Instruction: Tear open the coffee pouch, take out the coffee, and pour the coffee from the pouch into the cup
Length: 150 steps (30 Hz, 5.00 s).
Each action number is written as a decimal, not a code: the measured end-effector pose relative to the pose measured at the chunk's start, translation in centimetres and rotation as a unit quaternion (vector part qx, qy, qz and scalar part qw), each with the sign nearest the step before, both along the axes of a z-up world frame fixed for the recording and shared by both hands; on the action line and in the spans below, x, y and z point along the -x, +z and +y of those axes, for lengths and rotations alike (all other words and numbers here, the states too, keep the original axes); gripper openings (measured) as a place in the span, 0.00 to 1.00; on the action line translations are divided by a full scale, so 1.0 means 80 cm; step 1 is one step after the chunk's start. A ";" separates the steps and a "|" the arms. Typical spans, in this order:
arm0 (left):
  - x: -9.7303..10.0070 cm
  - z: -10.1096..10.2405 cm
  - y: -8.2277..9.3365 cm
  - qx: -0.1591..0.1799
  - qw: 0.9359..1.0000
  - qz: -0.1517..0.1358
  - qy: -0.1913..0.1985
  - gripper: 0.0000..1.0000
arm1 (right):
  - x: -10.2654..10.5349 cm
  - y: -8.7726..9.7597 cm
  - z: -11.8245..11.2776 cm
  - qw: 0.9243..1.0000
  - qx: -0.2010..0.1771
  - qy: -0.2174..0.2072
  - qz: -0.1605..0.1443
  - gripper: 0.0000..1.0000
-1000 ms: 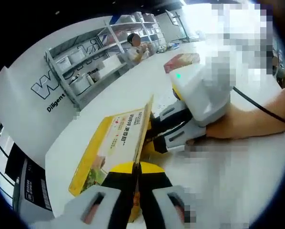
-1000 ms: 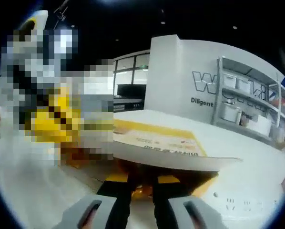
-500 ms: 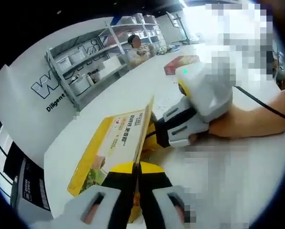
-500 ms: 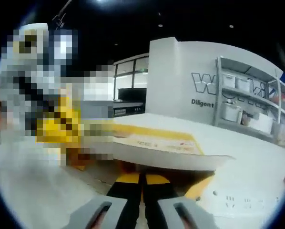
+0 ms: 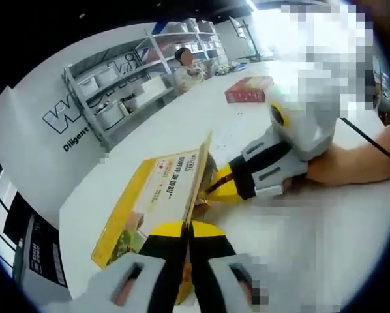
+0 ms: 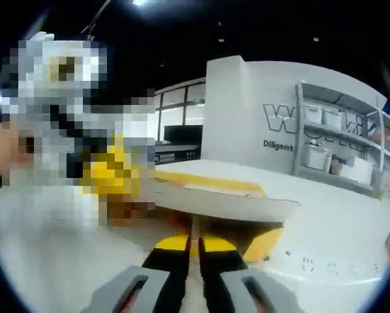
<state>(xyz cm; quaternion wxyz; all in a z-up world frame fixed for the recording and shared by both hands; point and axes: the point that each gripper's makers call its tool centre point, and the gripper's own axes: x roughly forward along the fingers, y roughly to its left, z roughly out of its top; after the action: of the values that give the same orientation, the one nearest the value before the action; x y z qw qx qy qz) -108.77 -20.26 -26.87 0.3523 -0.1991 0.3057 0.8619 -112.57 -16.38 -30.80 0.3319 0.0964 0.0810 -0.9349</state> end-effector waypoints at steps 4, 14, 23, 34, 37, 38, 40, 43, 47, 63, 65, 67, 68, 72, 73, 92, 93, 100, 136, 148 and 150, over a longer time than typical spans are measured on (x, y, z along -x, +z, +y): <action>-0.002 0.000 -0.001 -0.001 1.000 -0.001 0.001 0.04 | -0.003 -0.004 -0.013 1.000 -0.015 0.010 0.003 0.27; -0.003 -0.002 -0.002 0.002 1.000 -0.001 -0.001 0.04 | 0.012 -0.007 -0.012 1.000 -0.020 0.000 0.000 0.30; -0.004 -0.002 -0.002 0.005 1.000 0.001 -0.003 0.04 | 0.015 -0.010 -0.013 0.999 -0.038 -0.005 0.005 0.32; -0.002 -0.002 -0.001 0.008 1.000 0.001 -0.002 0.04 | 0.024 -0.018 -0.020 0.999 -0.044 0.002 -0.013 0.35; -0.002 -0.002 -0.001 0.011 1.000 0.002 -0.003 0.04 | 0.029 -0.022 -0.022 0.998 -0.058 0.004 -0.015 0.35; -0.002 -0.002 -0.001 0.010 1.000 0.002 -0.003 0.04 | 0.030 -0.023 -0.021 0.998 -0.058 0.004 -0.017 0.35; -0.001 -0.001 0.000 0.009 1.000 0.002 -0.003 0.04 | 0.040 -0.022 -0.022 0.998 -0.058 0.004 -0.019 0.33; -0.001 -0.001 0.000 0.008 1.000 0.002 -0.003 0.04 | 0.043 -0.026 -0.020 0.998 -0.061 0.003 -0.026 0.29; 0.000 0.000 0.000 0.009 1.000 0.002 -0.004 0.04 | 0.043 -0.026 -0.022 0.998 -0.065 0.008 -0.025 0.23; 0.001 0.001 0.001 0.006 1.000 0.002 -0.003 0.04 | 0.025 -0.021 -0.016 0.999 -0.039 0.007 -0.030 0.21; 0.001 0.001 0.001 0.006 1.000 0.002 -0.003 0.04 | 0.025 -0.019 -0.017 0.999 -0.036 0.009 -0.029 0.21; 0.001 0.002 0.001 0.006 1.000 0.002 -0.003 0.04 | 0.024 -0.018 -0.017 0.999 -0.035 0.010 -0.027 0.21; 0.001 0.002 0.001 0.007 1.000 0.002 -0.003 0.05 | 0.022 -0.019 -0.017 0.999 -0.036 0.011 -0.027 0.21; 0.001 0.002 0.000 0.006 1.000 0.002 -0.003 0.04 | 0.017 -0.018 -0.017 0.999 -0.039 0.012 -0.024 0.20; 0.001 0.002 0.000 0.006 1.000 0.002 -0.004 0.04 | 0.016 -0.017 -0.016 0.999 -0.037 0.013 -0.023 0.20; -0.002 -0.001 0.000 -0.011 1.000 -0.002 -0.005 0.05 | -0.032 -0.007 -0.003 1.000 -0.011 0.023 -0.013 0.20; -0.002 -0.001 0.000 -0.012 1.000 -0.002 -0.004 0.05 | -0.041 -0.007 -0.002 1.000 -0.010 0.026 -0.014 0.20; -0.002 0.000 0.001 -0.011 1.000 -0.002 -0.004 0.05 | -0.081 -0.010 0.005 0.998 -0.023 0.052 -0.011 0.20; -0.006 -0.005 0.000 -0.012 1.000 0.001 -0.020 0.05 | -0.222 -0.007 0.089 0.991 -0.025 0.128 -0.001 0.20; -0.010 -0.008 0.000 -0.005 1.000 0.001 -0.024 0.05 | -0.272 -0.010 0.110 0.989 -0.025 0.146 -0.004 0.20; -0.011 -0.009 0.000 -0.007 1.000 -0.002 -0.024 0.05 | -0.276 -0.010 0.113 0.989 -0.026 0.147 -0.005 0.20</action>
<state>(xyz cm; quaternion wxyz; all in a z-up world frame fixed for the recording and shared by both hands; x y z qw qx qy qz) -107.89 -21.02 -26.86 0.3748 -0.1907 0.3042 0.8548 -90.48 -7.31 -31.63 0.4634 0.0964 0.1170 -0.8731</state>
